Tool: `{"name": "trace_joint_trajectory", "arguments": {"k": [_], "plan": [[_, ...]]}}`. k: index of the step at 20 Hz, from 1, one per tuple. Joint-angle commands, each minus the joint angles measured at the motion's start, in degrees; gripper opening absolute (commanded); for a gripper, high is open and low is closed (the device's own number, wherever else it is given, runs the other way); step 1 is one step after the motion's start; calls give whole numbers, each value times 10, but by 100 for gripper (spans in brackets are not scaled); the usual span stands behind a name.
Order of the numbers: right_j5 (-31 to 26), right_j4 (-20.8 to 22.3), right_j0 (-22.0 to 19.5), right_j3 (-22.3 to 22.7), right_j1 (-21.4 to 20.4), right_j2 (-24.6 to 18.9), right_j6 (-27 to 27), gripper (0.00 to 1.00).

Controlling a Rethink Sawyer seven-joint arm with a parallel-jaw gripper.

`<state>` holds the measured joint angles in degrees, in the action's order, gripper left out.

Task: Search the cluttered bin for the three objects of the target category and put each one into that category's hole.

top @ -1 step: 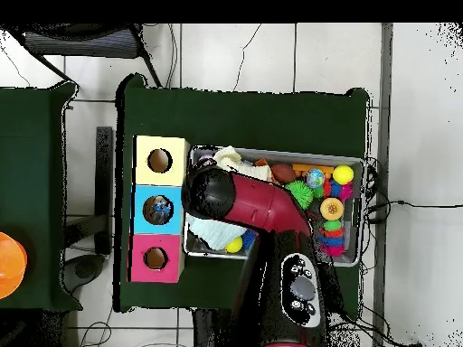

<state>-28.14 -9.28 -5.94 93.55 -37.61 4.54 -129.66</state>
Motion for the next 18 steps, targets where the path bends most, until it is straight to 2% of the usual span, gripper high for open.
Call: {"name": "trace_joint_trajectory", "arguments": {"k": [1, 13, 18], "plan": [[30, -32, 9, 12, 30, -56, -92, 100], [55, -50, -9, 13, 57, -84, -70, 100], [69, -44, -7, 12, 62, -88, -64, 100]]}}
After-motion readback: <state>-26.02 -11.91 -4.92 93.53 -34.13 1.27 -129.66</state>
